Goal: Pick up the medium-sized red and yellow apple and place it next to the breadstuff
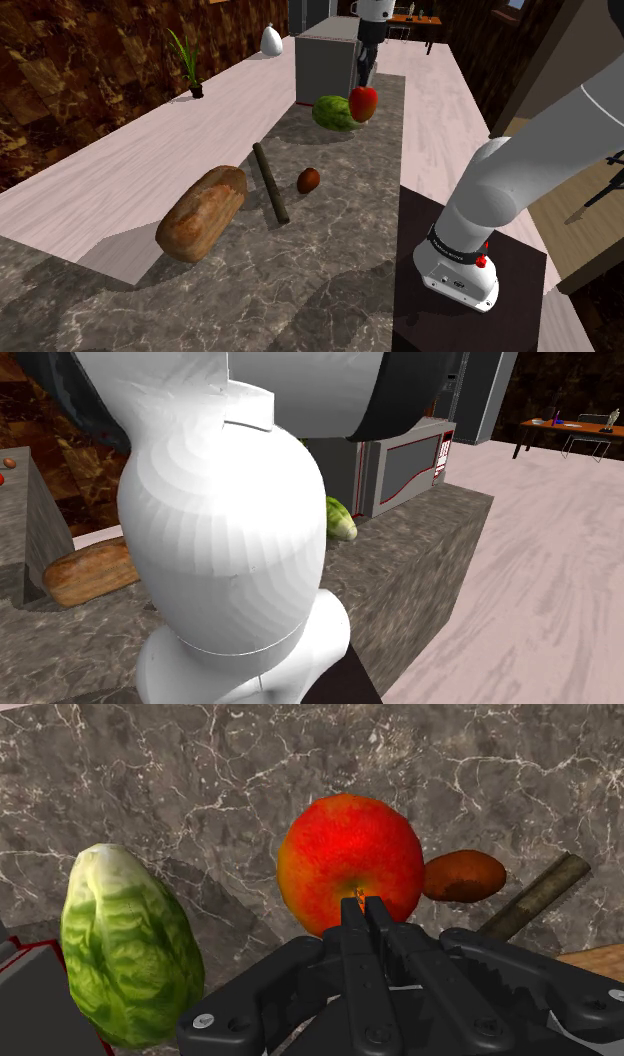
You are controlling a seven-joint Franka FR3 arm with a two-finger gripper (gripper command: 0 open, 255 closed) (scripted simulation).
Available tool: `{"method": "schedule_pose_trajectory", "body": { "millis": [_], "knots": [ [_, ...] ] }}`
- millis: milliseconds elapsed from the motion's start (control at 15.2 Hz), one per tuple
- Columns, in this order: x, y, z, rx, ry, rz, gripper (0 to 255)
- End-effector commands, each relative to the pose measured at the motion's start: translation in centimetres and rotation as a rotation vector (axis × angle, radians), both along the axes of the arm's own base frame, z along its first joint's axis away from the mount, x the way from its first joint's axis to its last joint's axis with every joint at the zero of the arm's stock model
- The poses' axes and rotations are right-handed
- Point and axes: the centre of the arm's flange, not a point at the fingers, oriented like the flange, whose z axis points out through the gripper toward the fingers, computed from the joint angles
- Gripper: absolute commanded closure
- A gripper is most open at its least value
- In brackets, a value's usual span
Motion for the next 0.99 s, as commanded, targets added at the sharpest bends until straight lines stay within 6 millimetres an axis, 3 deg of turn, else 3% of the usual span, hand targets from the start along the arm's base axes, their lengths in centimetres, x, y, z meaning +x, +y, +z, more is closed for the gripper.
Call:
{"method": "schedule_pose_trajectory", "body": {
  "millis": [0, 924],
  "knots": [
    [0.1, 2.6, 0.1, -0.001, 0.0, -0.001, 255],
    [1.6, 21.0, 0.1, -0.001, 0.0, -0.001, 255]
  ]
}}
